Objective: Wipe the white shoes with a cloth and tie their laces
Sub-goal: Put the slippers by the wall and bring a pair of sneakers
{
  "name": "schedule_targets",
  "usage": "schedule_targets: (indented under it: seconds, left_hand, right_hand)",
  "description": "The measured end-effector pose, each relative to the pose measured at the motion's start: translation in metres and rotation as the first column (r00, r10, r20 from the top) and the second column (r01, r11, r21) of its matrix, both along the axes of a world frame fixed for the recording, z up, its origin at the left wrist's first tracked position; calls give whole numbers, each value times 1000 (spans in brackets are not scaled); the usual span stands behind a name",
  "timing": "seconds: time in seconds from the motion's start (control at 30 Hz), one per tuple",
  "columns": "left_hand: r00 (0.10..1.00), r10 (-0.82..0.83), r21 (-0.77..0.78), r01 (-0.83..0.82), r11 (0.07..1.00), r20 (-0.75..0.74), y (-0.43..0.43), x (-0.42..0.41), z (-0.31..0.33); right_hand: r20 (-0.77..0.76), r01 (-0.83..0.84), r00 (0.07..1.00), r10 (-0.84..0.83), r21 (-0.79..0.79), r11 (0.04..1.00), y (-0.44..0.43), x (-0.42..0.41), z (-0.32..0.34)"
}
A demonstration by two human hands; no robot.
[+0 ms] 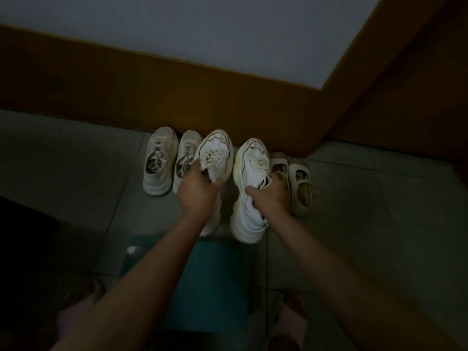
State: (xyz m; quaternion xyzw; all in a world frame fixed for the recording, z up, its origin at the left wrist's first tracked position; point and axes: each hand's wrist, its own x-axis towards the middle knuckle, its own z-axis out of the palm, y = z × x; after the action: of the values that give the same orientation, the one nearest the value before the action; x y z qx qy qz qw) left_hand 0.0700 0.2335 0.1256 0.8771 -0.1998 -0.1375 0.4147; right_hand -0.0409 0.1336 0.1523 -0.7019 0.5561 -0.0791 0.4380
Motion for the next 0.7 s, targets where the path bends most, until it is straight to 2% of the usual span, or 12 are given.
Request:
schedule_targets:
  seconds: [0.1, 0.33, 0.57, 0.7]
  left_hand:
    - [1000, 14, 43, -13, 999, -12, 50, -29, 10]
    - [998, 47, 300, -34, 953, -36, 137, -105, 10]
    - [994, 57, 335, -24, 942, -89, 173, -136, -5]
    - [992, 72, 311, -37, 950, -101, 177, -136, -9]
  right_hand:
    - [7, -25, 1000, 24, 28, 999, 48, -28, 5]
    - [-17, 51, 999, -49, 143, 988, 146, -84, -11]
    - [-123, 63, 991, -45, 142, 988, 188, -106, -28]
    - [-133, 53, 990, -38, 110, 993, 199, -106, -33]
